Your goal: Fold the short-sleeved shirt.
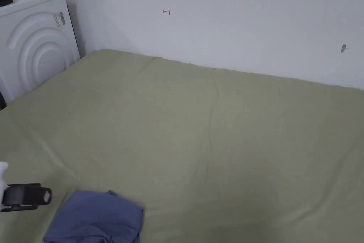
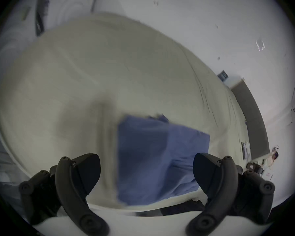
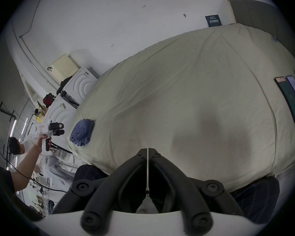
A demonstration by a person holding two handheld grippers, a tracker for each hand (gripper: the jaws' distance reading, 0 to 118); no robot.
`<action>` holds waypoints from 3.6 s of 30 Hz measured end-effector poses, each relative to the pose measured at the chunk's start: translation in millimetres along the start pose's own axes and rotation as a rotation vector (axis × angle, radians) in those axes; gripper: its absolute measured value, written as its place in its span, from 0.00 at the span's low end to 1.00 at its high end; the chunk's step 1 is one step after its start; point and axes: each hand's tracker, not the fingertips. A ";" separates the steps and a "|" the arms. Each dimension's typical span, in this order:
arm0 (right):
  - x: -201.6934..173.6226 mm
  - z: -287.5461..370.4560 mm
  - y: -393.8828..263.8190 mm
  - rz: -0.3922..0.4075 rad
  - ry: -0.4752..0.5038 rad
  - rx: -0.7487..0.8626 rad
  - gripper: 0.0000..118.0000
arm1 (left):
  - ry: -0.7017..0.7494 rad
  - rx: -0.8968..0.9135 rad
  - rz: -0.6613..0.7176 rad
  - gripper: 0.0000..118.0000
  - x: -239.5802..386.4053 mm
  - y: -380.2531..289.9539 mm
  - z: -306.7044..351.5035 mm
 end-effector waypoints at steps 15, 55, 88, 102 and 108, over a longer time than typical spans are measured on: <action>-32.3 114.4 99.9 0.333 -0.295 0.516 0.02 | -0.033 0.690 -0.427 0.08 306.4 -73.2 83.5; -73.2 175.1 136.6 0.530 -0.329 0.851 1.00 | -0.160 0.989 -0.470 1.00 459.0 -92.0 154.4; -79.7 174.0 168.3 0.297 -0.461 0.754 1.00 | -0.164 0.941 -0.444 1.00 457.5 -85.3 140.7; -70.6 174.1 158.5 0.256 -0.276 0.762 1.00 | -0.146 0.936 -0.438 1.00 456.2 -84.7 131.4; -77.1 165.6 149.5 0.431 -0.329 0.775 1.00 | -0.158 0.934 -0.439 1.00 457.3 -85.5 130.0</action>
